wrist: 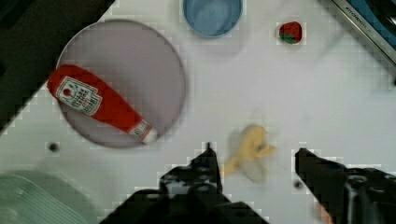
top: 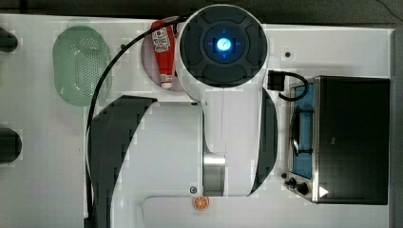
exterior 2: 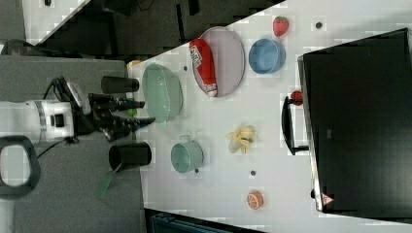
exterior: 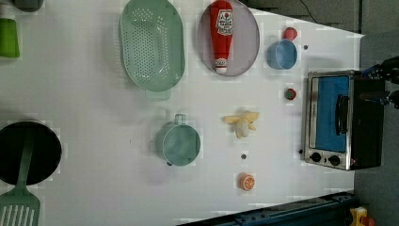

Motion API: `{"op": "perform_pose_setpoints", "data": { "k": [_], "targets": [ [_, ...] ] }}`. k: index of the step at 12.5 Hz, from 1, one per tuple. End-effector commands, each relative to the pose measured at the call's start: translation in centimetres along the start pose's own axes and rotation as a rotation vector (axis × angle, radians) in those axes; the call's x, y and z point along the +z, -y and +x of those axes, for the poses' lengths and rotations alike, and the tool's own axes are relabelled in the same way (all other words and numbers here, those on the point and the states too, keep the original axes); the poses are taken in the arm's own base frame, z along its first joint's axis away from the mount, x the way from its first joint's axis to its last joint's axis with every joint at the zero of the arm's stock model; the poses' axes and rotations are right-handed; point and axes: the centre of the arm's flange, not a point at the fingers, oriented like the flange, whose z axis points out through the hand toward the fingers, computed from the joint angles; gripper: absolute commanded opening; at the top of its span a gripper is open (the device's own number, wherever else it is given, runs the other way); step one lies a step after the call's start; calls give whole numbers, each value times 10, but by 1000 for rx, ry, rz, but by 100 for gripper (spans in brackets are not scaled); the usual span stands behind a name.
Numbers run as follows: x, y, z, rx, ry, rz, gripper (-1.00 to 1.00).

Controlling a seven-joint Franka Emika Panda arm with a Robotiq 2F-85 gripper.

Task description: Pick banana from table and place on oven.

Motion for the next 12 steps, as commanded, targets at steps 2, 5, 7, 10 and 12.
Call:
{"op": "perform_pose_setpoints", "data": {
  "k": [2, 5, 7, 10, 12],
  "targets": [
    [-73, -127, -93, 12, -8, 16, 82],
    [-68, -124, -92, 8, -3, 8, 100],
    [-46, -113, -85, 4, 25, -25, 100],
    [10, -85, -64, -4, 63, -69, 100],
    [52, -63, -50, -12, 68, -74, 100]
  ]
}}
